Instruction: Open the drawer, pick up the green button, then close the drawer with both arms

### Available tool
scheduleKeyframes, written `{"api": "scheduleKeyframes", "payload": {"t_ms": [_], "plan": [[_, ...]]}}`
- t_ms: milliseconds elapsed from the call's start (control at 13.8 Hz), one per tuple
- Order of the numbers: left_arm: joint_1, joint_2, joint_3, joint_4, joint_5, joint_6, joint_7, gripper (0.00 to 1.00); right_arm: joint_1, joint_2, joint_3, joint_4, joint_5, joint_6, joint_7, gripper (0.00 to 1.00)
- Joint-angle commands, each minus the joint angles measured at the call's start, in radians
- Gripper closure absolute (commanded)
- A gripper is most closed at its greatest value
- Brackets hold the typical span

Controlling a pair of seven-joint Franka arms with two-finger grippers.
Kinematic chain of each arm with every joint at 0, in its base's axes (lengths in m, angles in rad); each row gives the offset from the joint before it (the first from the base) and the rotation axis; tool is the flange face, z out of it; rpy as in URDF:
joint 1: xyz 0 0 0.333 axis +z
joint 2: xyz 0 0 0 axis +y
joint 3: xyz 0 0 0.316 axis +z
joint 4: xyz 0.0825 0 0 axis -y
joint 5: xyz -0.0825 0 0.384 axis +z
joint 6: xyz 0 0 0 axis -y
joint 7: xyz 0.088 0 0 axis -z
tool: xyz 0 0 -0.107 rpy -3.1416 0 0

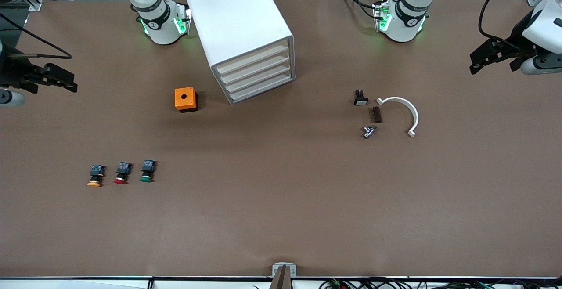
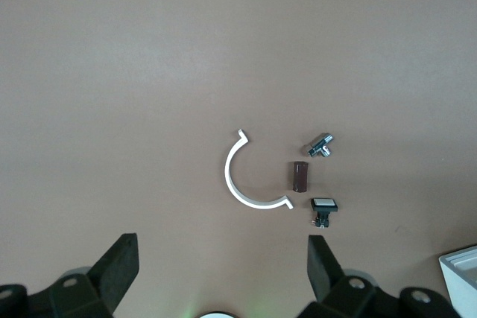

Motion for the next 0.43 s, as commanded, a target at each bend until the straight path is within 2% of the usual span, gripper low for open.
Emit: {"api": "scheduleKeyframes", "payload": {"t_ms": [0,144,361], "plan": [[0.015,-0.028,-0.003,-0.028,-0.016,0.024,0.025,0.00,-0.017,-0.020,0.002,-0.015,0.009,0.009,-0.003,0.00],[0.016,-0.019,0.000,-0.011,-0.014,0.024,0.026,0.00,-0.017,-0.041,0.004,-0.058,0.009,0.034,-0.003,0.00],[0.015,0.014,0.001,0.038,-0.011,0.013,0.022,0.00,-0.027,-0.127,-0.001,-0.195,0.009,0.129,-0.020,0.00]]}}
